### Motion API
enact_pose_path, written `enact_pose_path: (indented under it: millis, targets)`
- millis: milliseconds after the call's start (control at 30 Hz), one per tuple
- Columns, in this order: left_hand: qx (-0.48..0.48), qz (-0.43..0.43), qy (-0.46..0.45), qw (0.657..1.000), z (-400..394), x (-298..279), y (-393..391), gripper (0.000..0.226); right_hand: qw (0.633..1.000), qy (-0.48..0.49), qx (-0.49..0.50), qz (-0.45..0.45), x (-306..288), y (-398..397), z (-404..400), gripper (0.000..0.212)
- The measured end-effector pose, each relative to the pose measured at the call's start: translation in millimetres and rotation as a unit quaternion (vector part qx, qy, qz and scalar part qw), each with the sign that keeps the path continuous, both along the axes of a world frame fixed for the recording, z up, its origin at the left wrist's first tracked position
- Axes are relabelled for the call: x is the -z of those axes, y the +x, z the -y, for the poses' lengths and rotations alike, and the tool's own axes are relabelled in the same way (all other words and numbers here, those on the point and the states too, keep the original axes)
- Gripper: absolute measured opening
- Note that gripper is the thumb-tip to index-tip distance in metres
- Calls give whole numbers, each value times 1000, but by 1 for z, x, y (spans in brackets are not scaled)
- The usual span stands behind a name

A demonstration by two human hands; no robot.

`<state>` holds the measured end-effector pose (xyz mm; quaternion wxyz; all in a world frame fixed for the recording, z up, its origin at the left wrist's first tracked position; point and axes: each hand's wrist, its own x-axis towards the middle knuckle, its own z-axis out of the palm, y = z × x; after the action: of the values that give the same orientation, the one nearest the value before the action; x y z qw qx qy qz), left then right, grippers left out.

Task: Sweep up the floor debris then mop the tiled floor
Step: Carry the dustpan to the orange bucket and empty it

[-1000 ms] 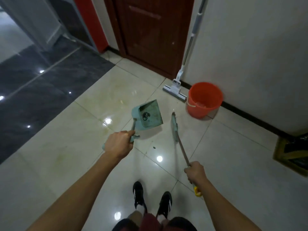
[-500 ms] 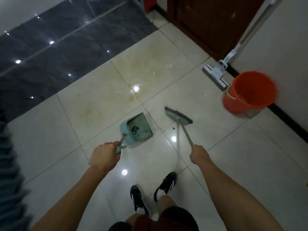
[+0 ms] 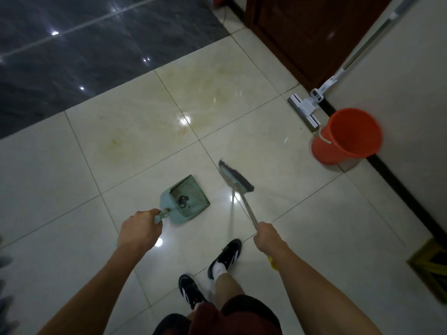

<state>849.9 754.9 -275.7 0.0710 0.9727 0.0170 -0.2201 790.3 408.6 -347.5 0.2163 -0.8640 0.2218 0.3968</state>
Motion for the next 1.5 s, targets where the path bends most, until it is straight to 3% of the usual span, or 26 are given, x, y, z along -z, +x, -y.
enact_pose_path:
  millis: [433, 867, 1000, 1233, 1500]
  targets:
    - [1, -13, -9, 1000, 14, 17, 35, 13, 995, -44, 70, 51, -6, -3, 26, 28]
    - [-13, -23, 11, 1000, 35, 18, 104, 14, 999, -41, 17, -5, 20, 32, 26, 29]
    - [-13, -27, 0, 1000, 41, 17, 110, 8, 999, -17, 33, -8, 18, 29, 16, 27]
    - [4, -34, -1, 999, 39, 15, 108, 17, 993, 68, 90, -21, 7, 23, -13, 28]
    - [5, -38, -25, 999, 3, 17, 104, 8, 955, 168, 240, -52, -19, 20, -58, 43]
